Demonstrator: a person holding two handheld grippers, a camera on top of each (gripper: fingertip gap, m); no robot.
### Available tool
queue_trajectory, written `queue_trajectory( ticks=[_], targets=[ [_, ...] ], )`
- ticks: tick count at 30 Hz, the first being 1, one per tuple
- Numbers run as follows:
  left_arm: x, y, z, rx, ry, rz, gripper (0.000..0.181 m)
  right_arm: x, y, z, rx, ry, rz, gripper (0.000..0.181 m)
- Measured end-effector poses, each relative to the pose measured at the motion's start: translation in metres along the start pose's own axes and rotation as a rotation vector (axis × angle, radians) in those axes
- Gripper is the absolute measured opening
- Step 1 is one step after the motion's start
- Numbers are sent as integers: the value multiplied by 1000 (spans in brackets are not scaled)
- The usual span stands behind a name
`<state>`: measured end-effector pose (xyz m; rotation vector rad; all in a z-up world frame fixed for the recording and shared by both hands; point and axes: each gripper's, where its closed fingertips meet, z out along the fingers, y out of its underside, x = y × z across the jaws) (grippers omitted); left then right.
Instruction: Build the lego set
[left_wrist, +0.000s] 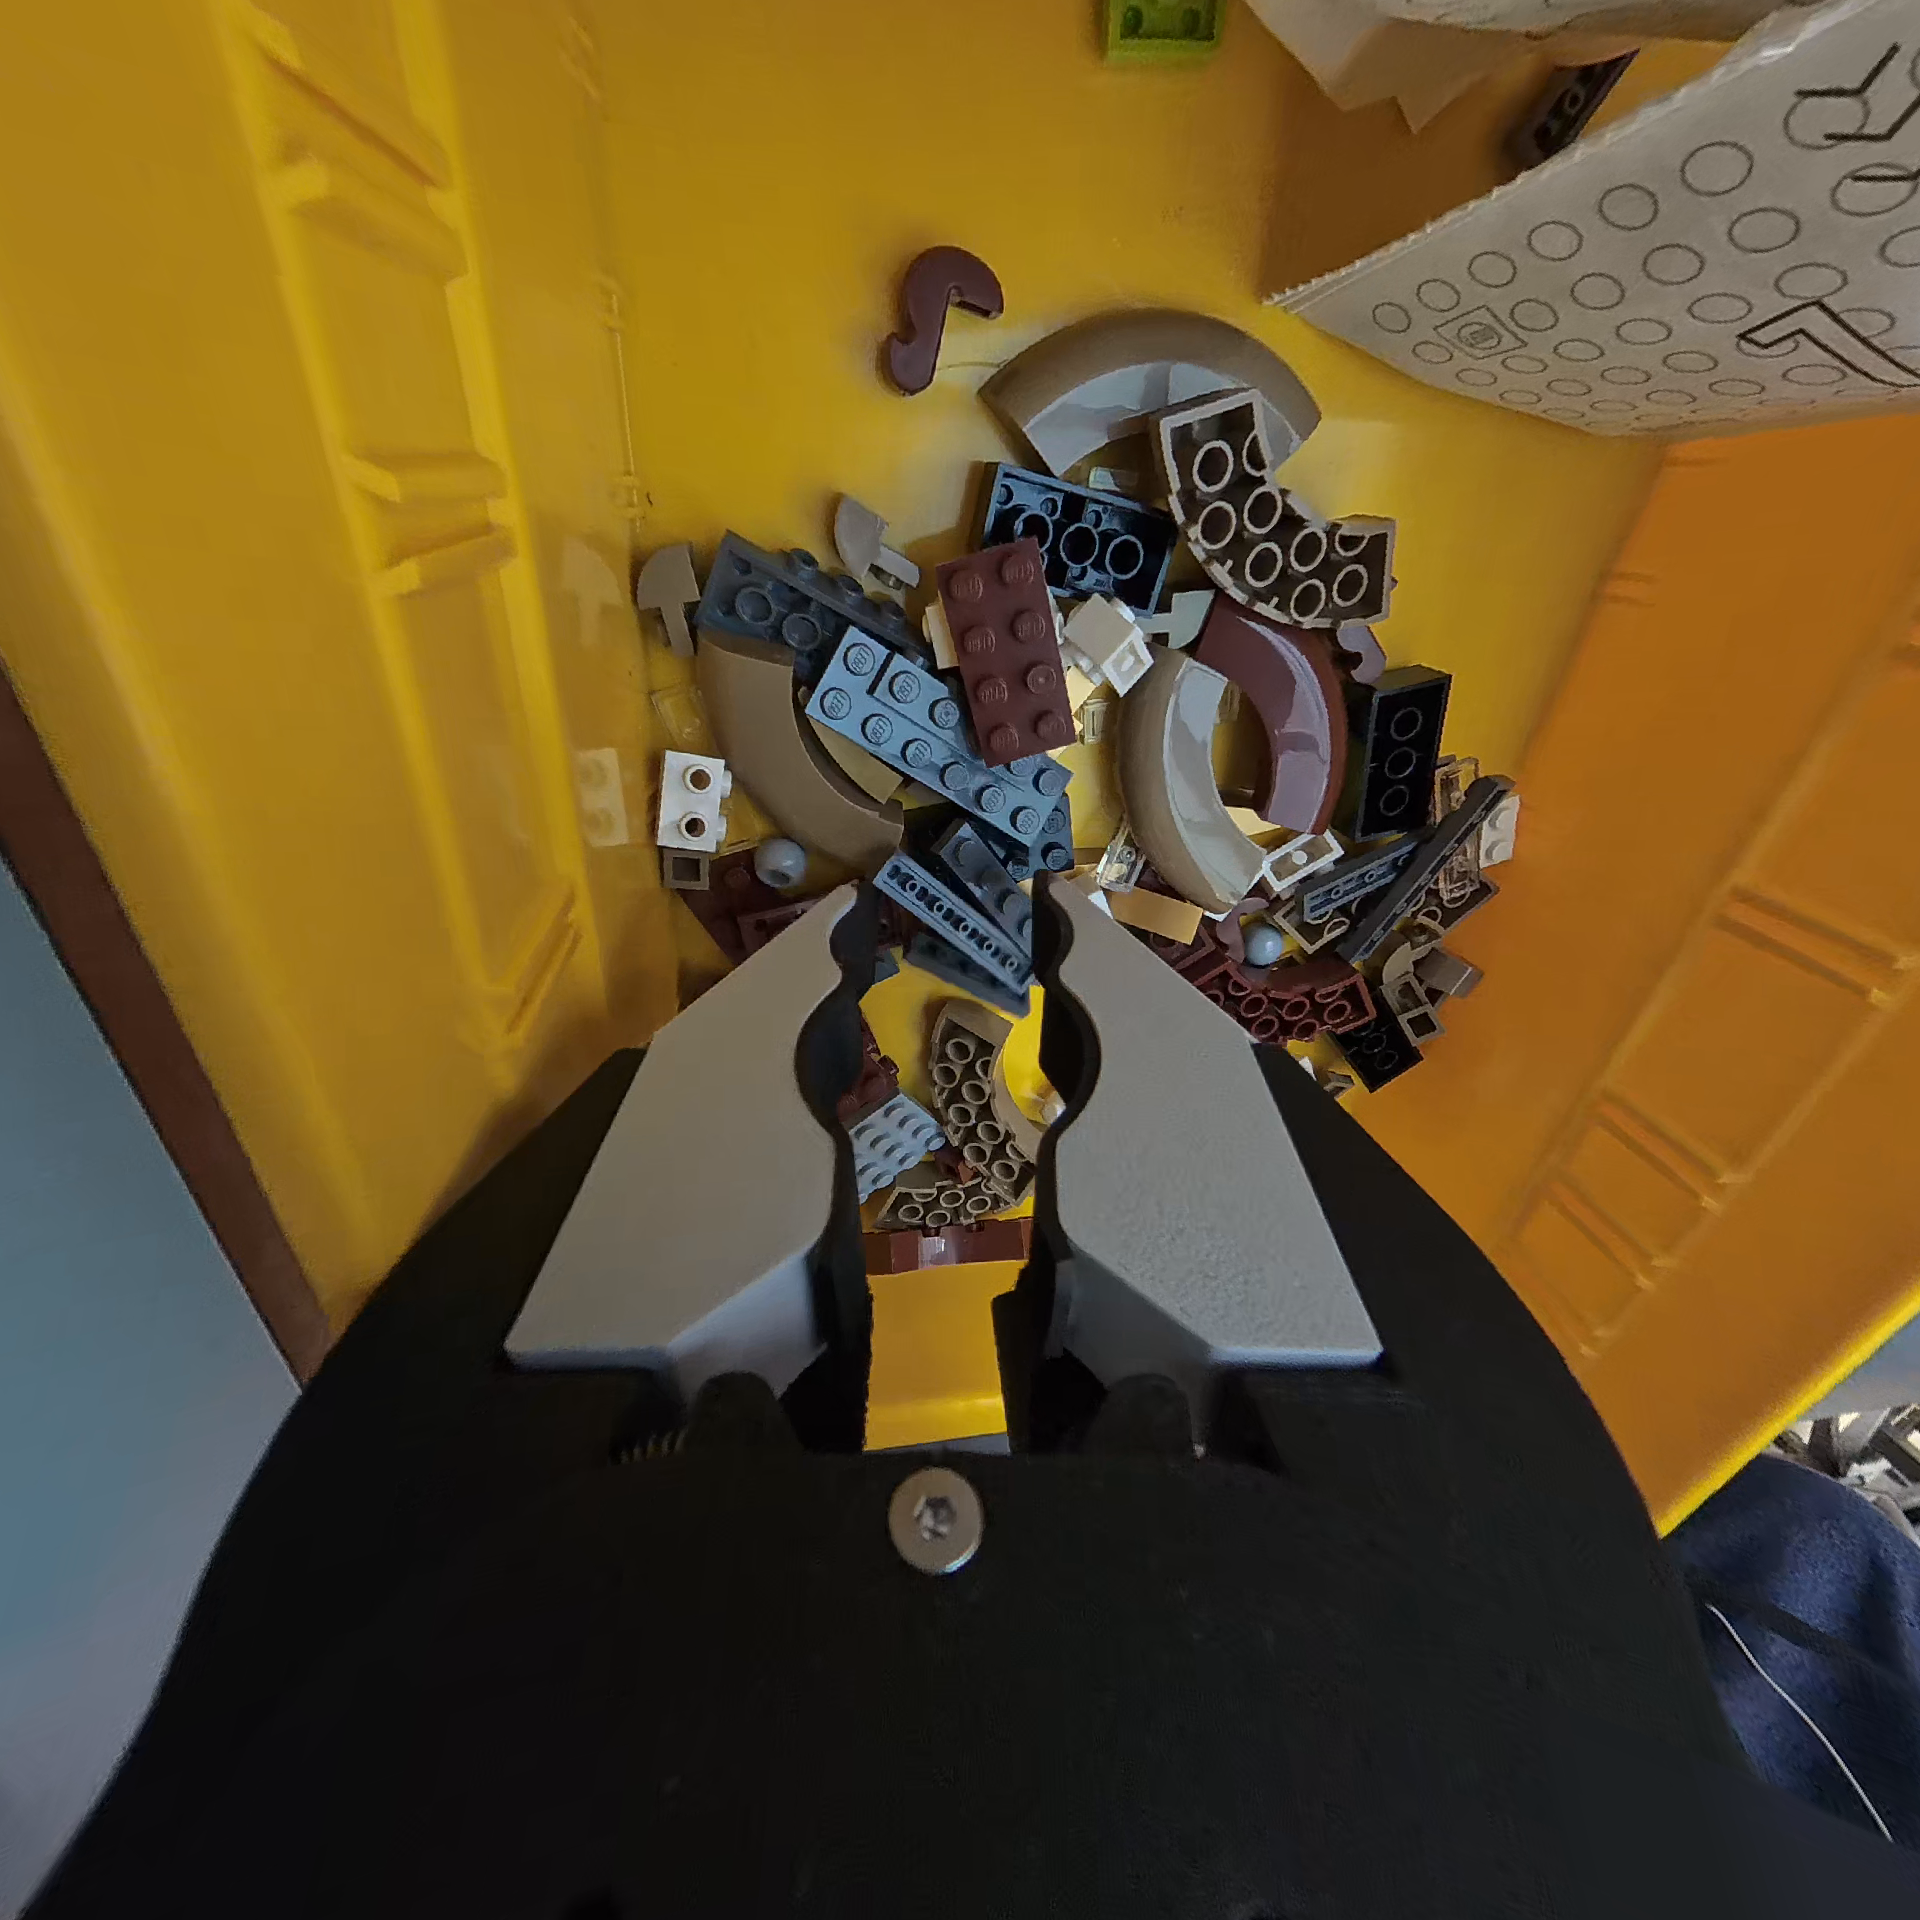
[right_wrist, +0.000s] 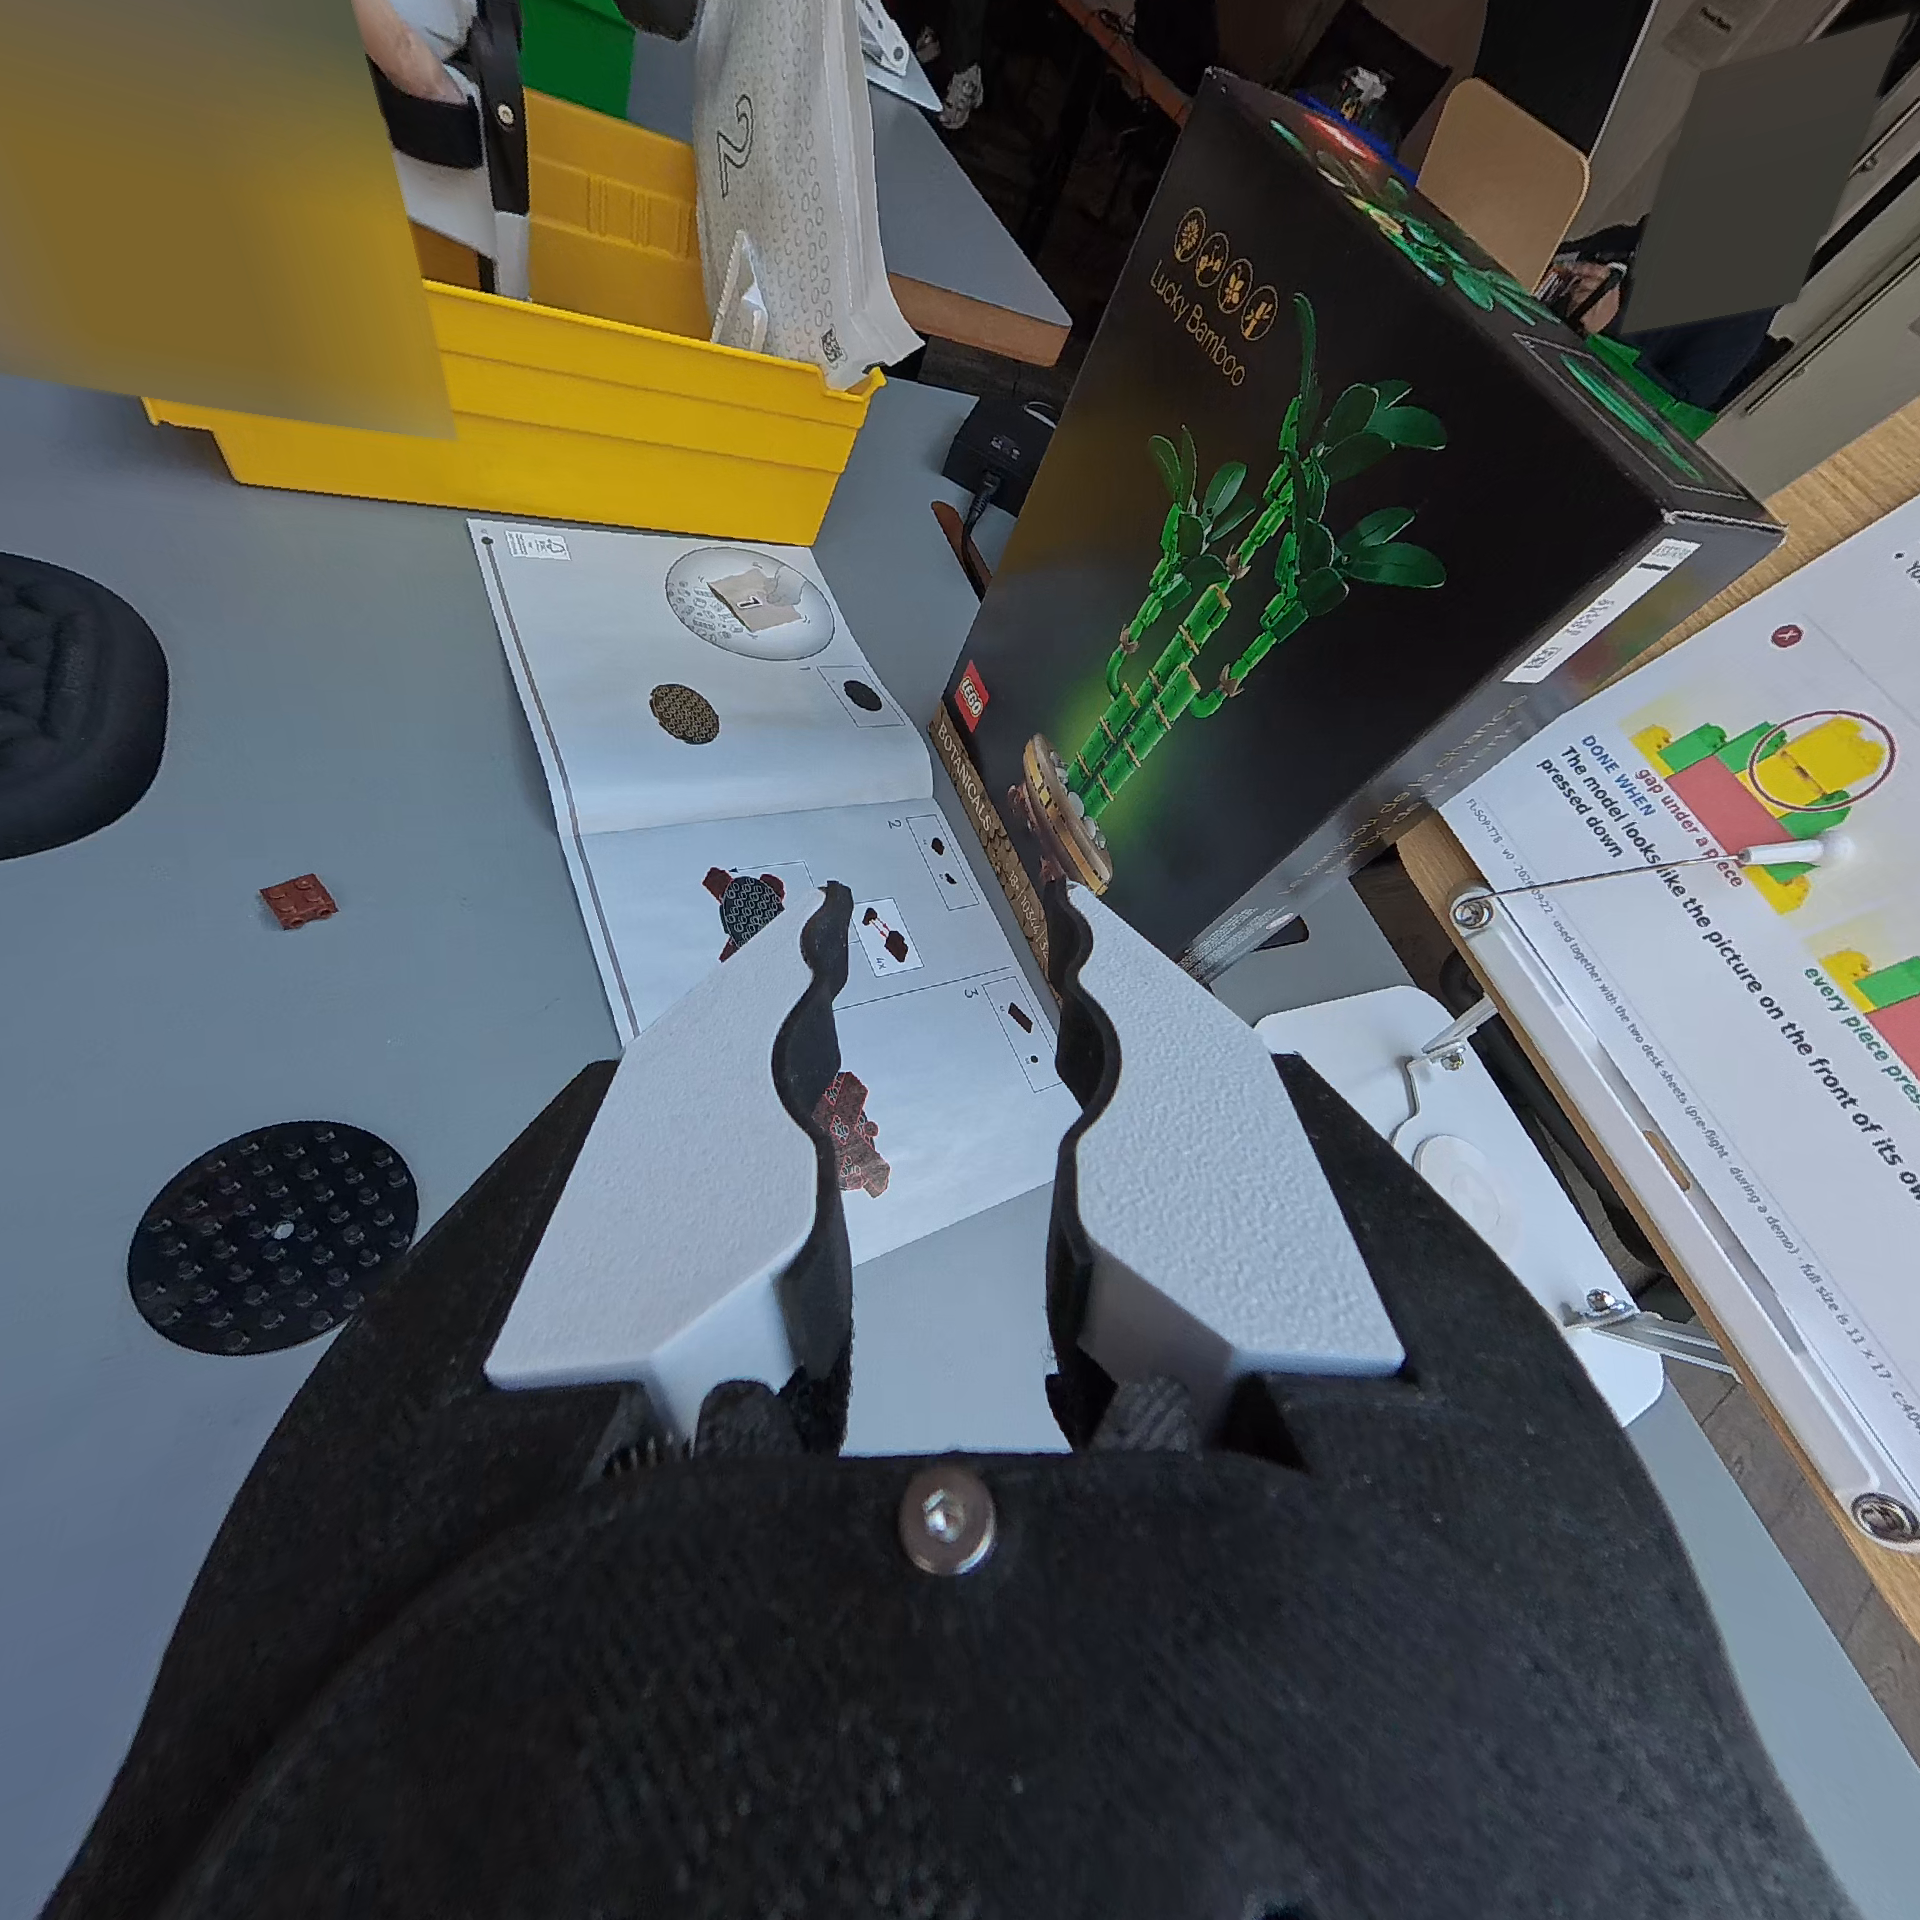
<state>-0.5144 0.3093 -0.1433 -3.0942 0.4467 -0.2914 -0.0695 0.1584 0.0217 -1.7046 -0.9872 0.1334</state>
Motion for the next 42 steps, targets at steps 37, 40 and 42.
queue_trajectory(
  ticks=[37, 40, 42],
  targets=[
    [69, 92, -15, -297, 225, 512, 6, 0, 3, -1, -19, -1, -14, 38],
    [75, 96, -12, -317, 240, 593, 6, 0, 4, 0, -22, 0, -14, 38],
    [78, 95, -12, -313, 256, 605, 8, 0, 4, 0, -23, -1, -14, 38]
  ],
)
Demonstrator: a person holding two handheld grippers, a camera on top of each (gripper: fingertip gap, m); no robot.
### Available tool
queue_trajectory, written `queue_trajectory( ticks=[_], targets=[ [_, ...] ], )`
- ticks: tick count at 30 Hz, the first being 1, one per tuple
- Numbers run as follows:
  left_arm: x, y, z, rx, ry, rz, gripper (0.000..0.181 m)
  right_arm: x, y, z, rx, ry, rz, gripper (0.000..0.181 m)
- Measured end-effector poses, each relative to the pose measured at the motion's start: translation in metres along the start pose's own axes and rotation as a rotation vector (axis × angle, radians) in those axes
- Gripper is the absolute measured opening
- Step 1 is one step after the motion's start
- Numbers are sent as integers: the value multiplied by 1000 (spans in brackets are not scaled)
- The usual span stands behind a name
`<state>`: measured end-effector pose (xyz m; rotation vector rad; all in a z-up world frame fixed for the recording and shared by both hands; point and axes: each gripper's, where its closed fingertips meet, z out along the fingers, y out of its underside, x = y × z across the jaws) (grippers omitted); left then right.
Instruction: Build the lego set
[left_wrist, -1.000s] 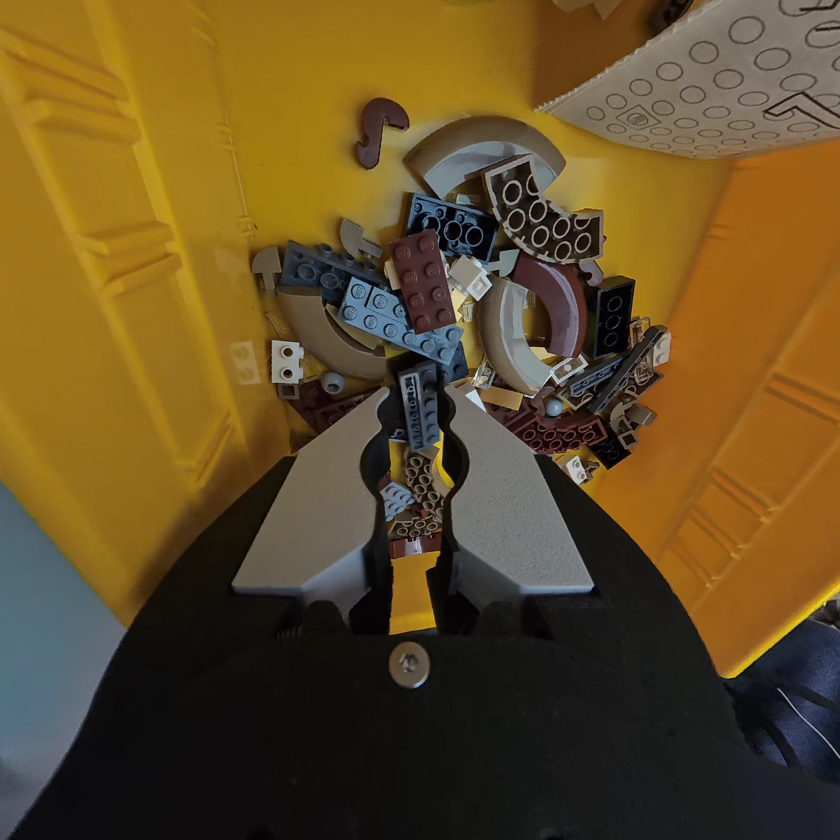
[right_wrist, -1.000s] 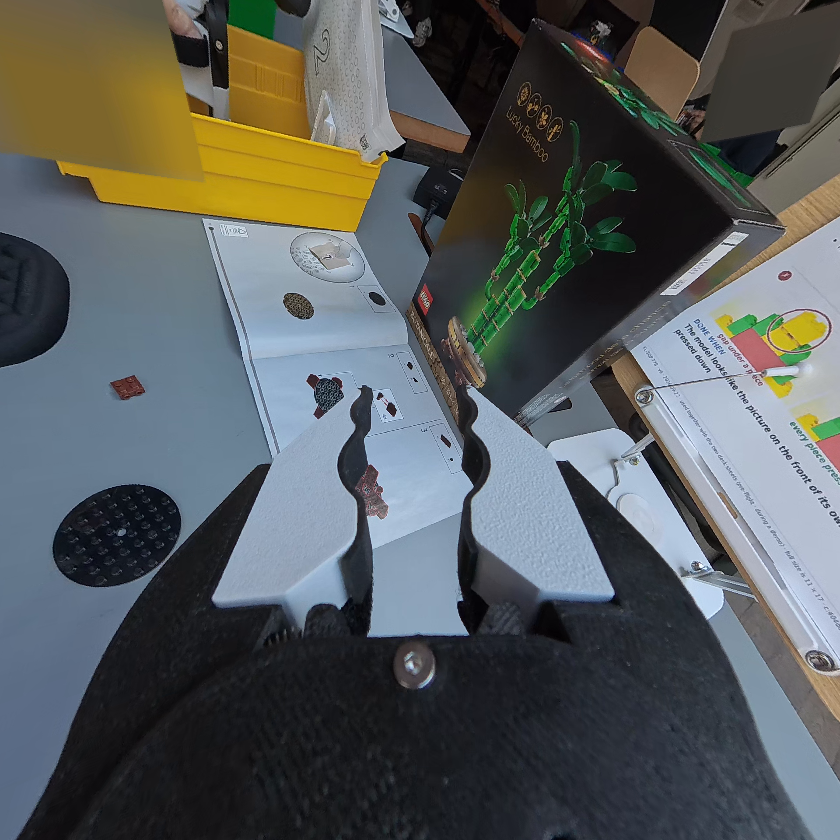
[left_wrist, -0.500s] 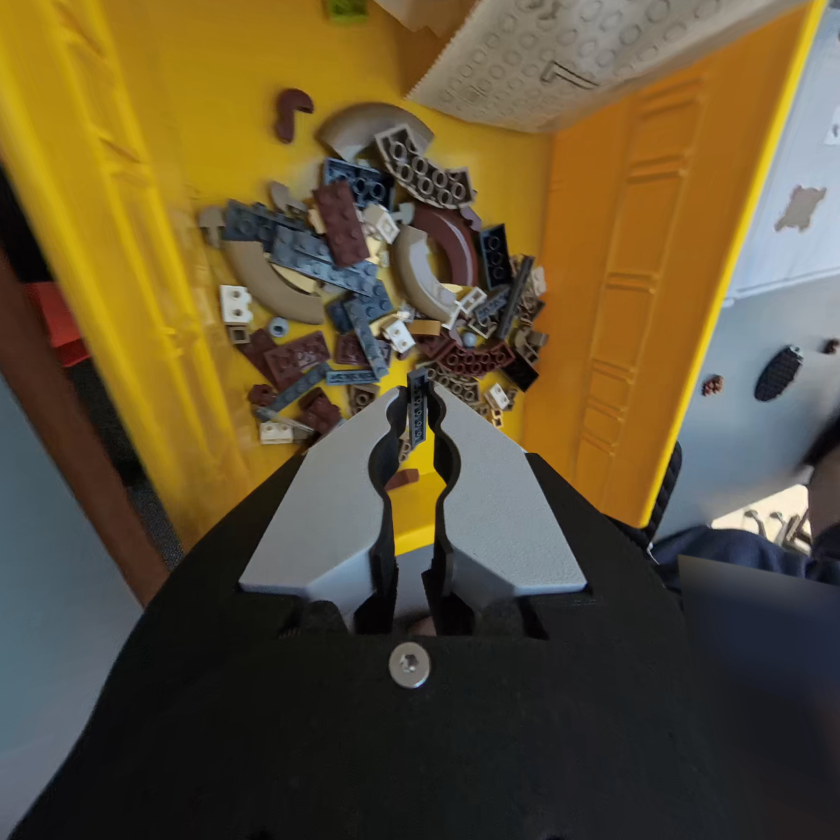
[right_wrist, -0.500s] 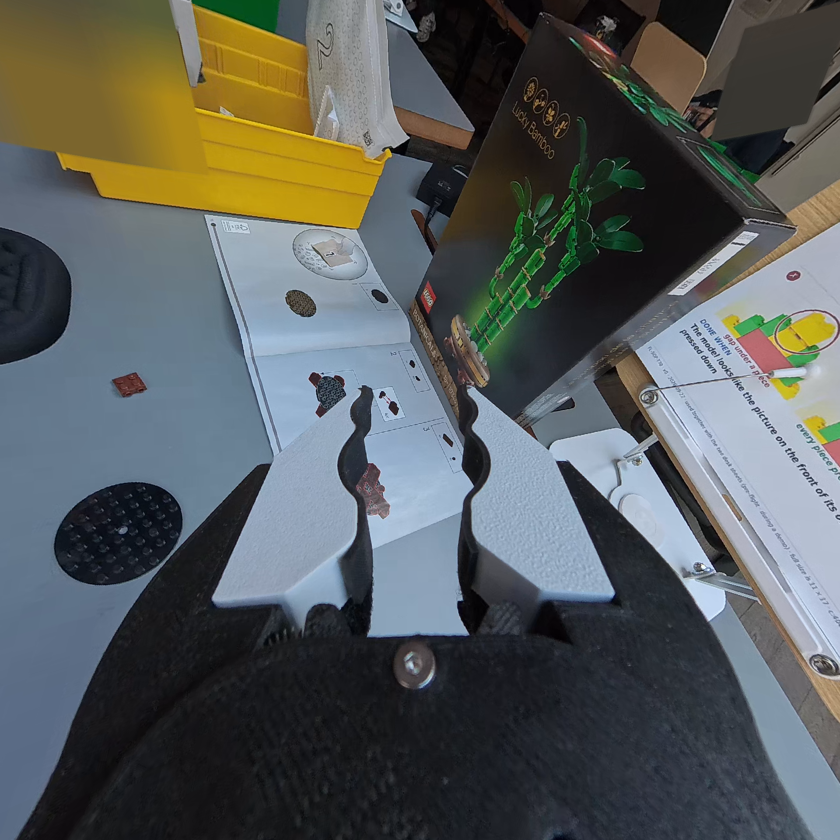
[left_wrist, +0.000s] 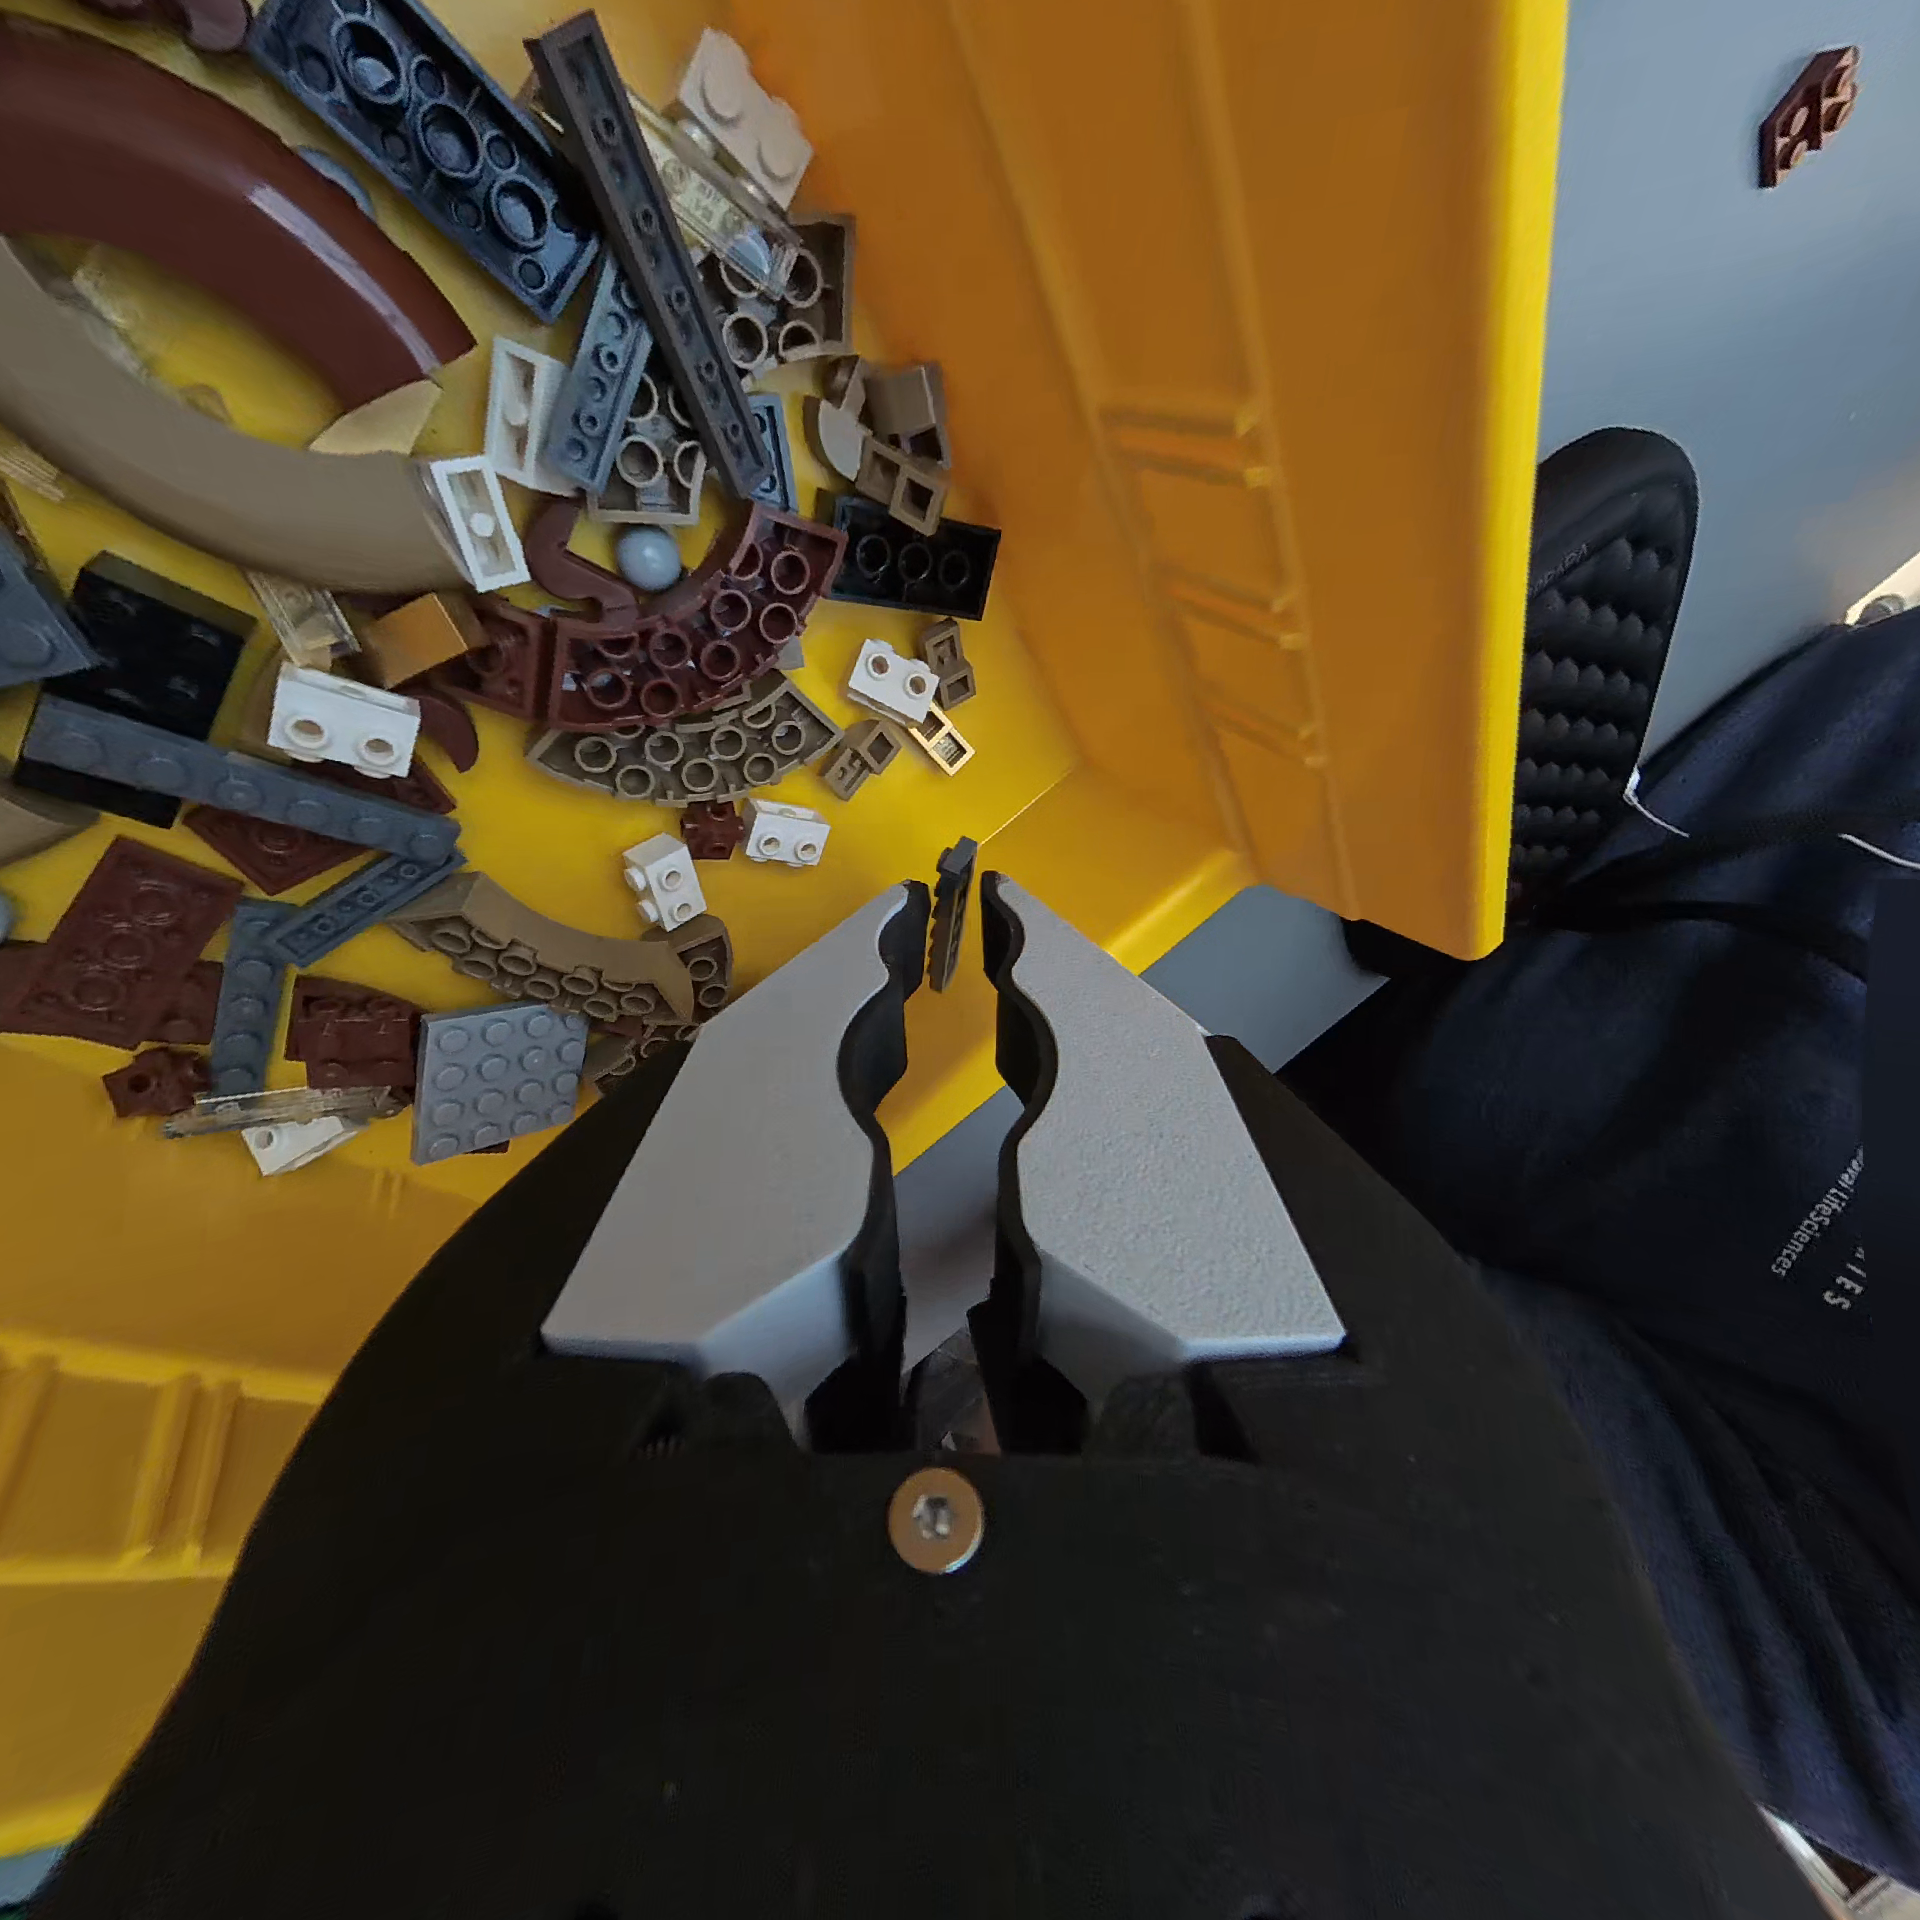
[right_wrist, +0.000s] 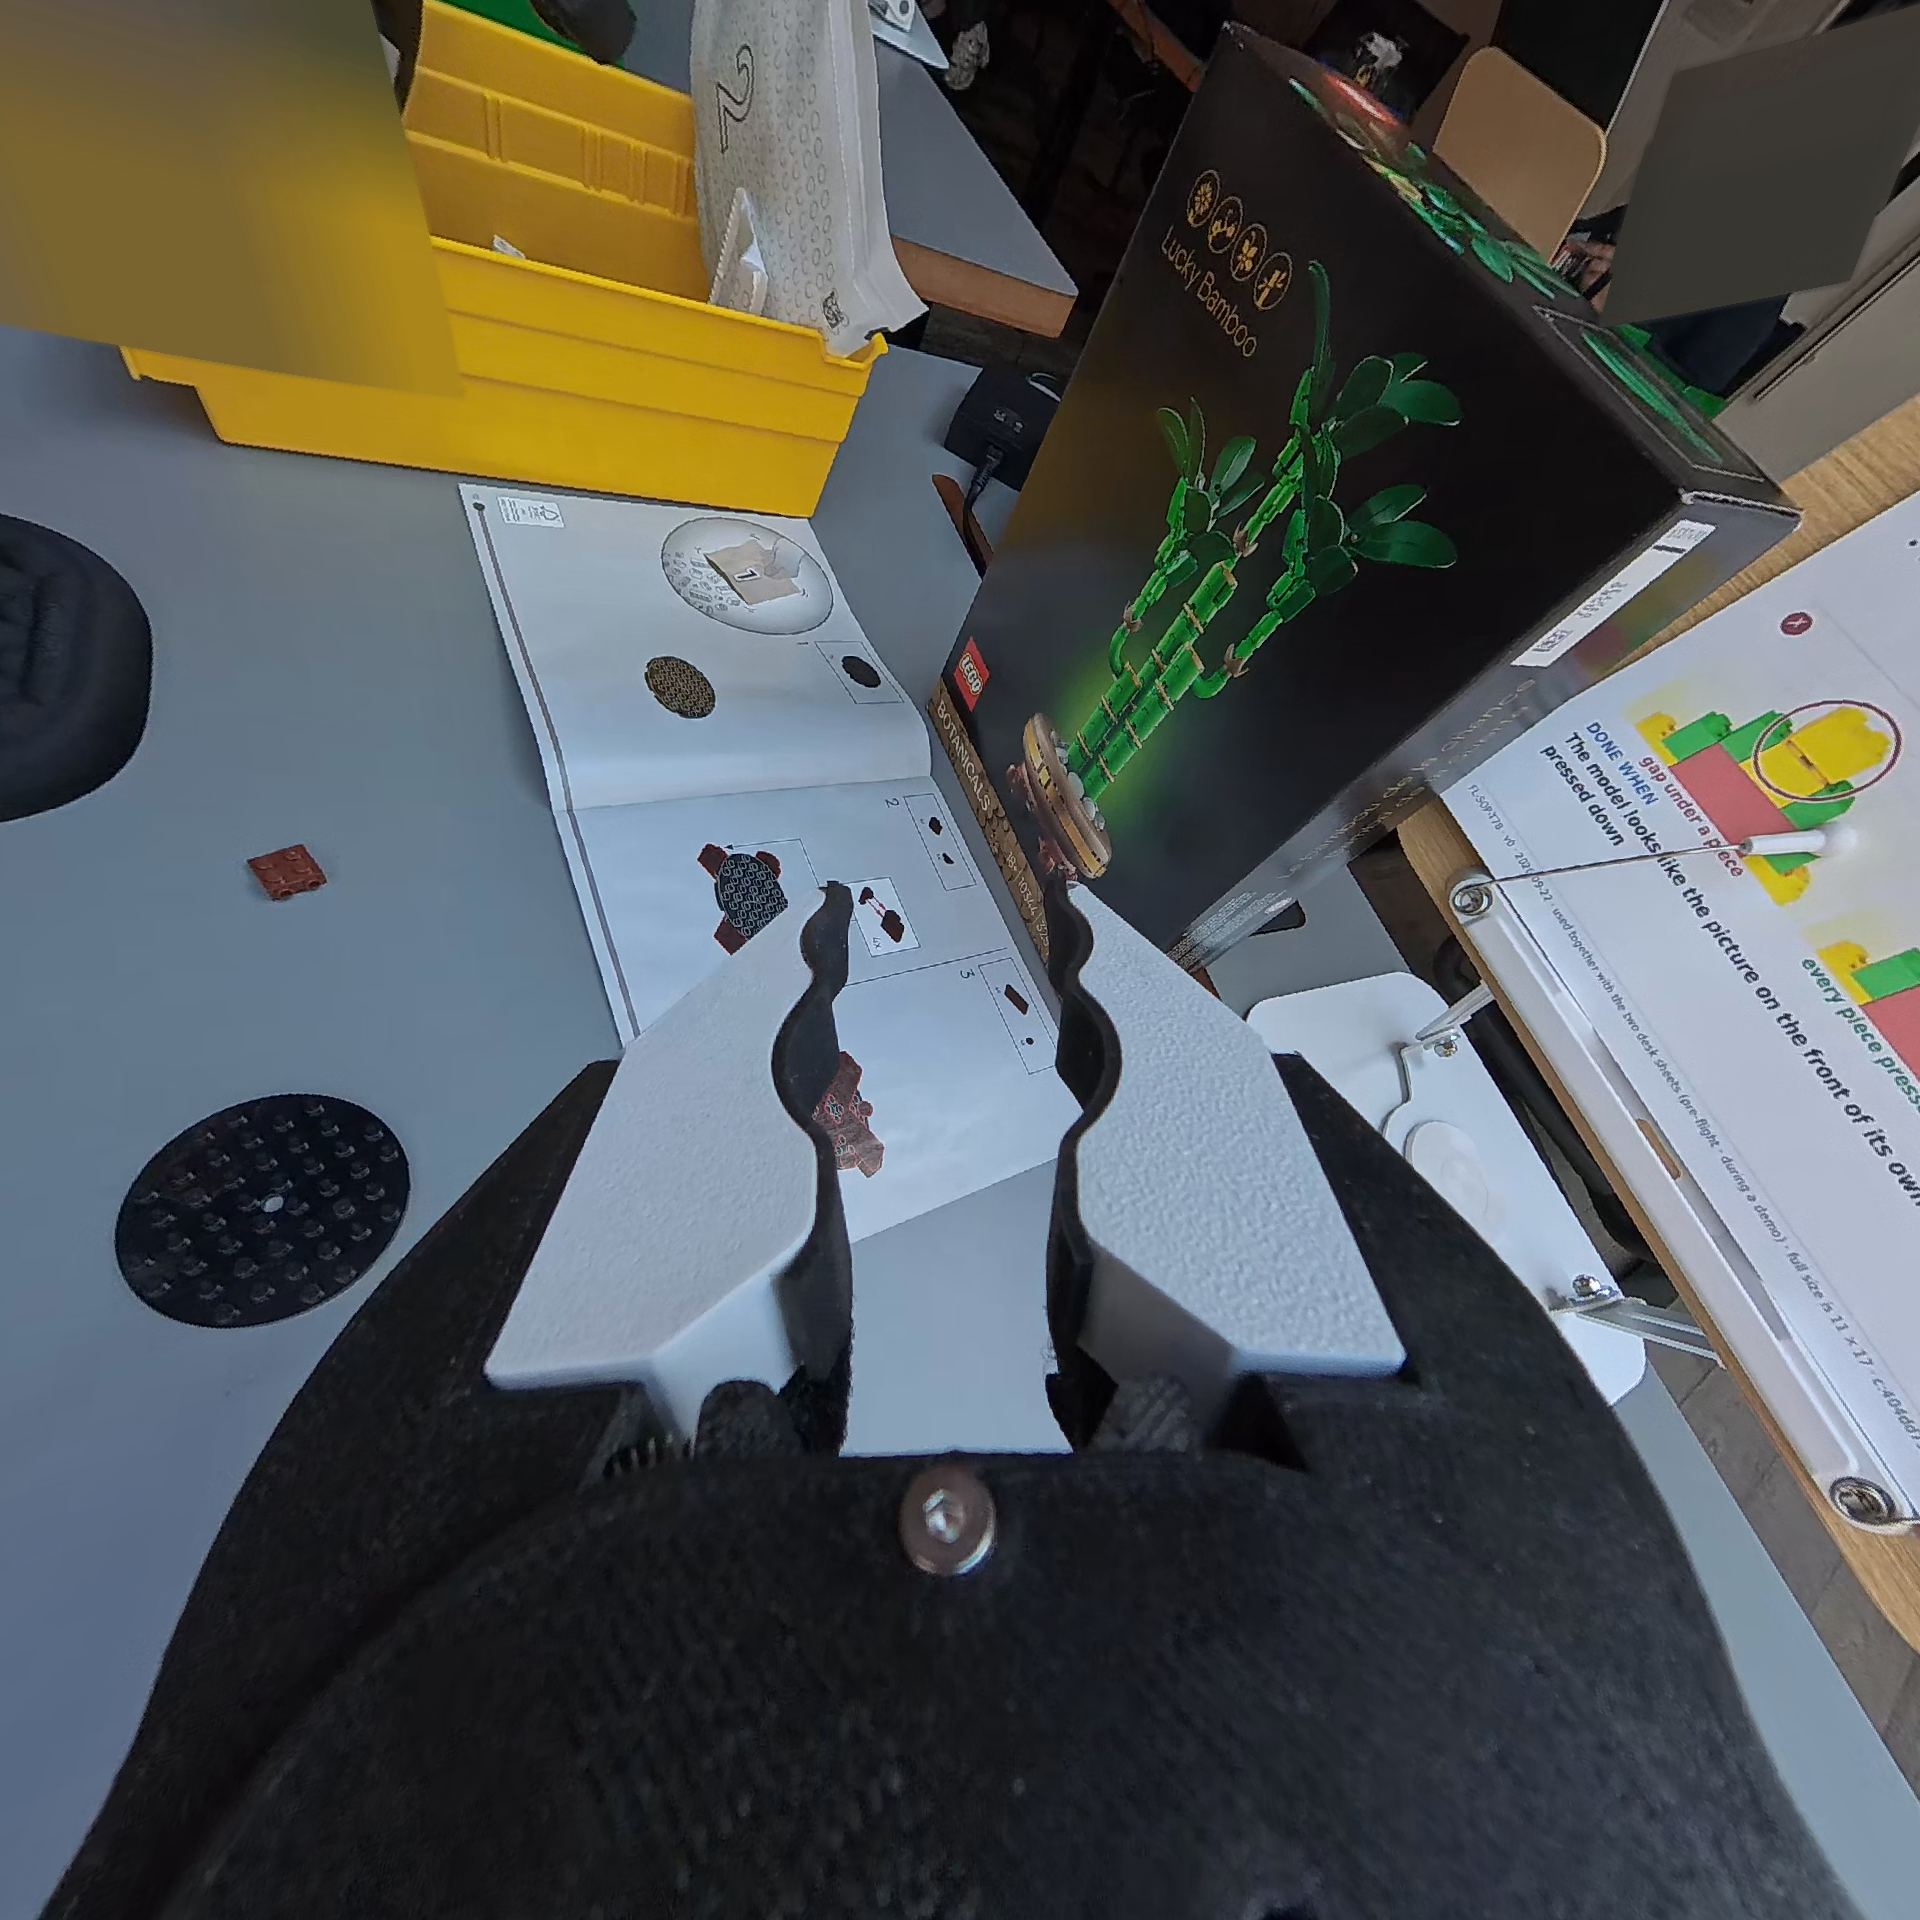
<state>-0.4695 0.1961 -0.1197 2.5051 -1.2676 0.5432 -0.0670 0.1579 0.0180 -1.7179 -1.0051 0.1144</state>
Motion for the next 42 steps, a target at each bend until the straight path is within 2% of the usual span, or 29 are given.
queue_trajectory(
  ticks=[4, 8, 11, 13, 16, 21, 33, 42],
  targets=[
    [-5, -2, -7, 46, 1, -18, 25, 0, -1, -1, -1, 4, -6, 38],
    [-19, -17, -25, 165, -66, -18, 24, 1, -1, -1, 1, 4, -4, 38],
    [-18, -32, -31, 225, -70, 83, 27, 0, 0, 0, -5, 3, -7, 38],
    [-23, -42, -31, 251, -142, 216, 25, -1, -1, 0, -7, 3, -16, 38],
    [-25, -44, -22, 214, -217, 366, 24, 0, -1, -2, -2, 7, -20, 38],
    [-29, -42, -12, 159, -319, 476, 30, 2, 1, -3, -7, 9, -16, 38],
    [-45, -38, -1, 64, -429, 507, 39, 0, 1, -2, -13, 4, -27, 38],
    [-49, -36, 3, 22, -449, 532, 25, 0, 2, -2, -17, 0, -28, 38]
  ],
)
